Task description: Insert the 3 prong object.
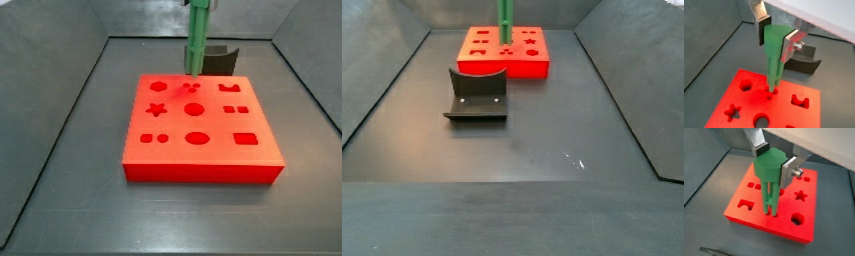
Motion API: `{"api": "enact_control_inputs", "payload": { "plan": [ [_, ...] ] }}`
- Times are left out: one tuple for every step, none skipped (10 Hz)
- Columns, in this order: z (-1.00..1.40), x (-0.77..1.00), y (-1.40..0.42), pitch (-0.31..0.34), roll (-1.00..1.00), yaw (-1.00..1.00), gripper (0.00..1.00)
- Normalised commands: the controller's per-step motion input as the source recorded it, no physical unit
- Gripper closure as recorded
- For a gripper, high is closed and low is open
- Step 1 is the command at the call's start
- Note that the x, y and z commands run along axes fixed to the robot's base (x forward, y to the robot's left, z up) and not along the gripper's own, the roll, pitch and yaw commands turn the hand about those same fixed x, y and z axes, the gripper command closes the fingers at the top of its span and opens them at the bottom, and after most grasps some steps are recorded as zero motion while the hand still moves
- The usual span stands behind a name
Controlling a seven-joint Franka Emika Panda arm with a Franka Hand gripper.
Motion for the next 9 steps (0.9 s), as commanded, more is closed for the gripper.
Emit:
{"api": "enact_control_inputs", "payload": {
  "plan": [
    [-0.18, 0.09, -0.13, -0.013, 0.0, 0.0, 1.0],
    [-0.14, 0.0, -0.11, -0.039, -0.05, -0.13, 1.0],
    [-0.14, -0.01, 0.0, -0.05, -0.06, -0.22, 1.0],
    [-0.17, -0.15, 0.08, -0.011, -0.02, -0.12, 1.0],
    [-0.16, 0.0, 0.0, -0.041, -0.08, -0.12, 1.0],
    [-0.18, 0.0, 0.0, -0.046, -0.07, -0.1, 1.0],
    [-0.13, 0.0, 0.0, -0.059, -0.12, -0.08, 1.0],
    [-0.2, 0.0, 0.0, -0.063, -0.08, -0.06, 1.0],
    [-0.24, 0.0, 0.0, -0.066, -0.05, -0.05, 1.0]
  ]
}}
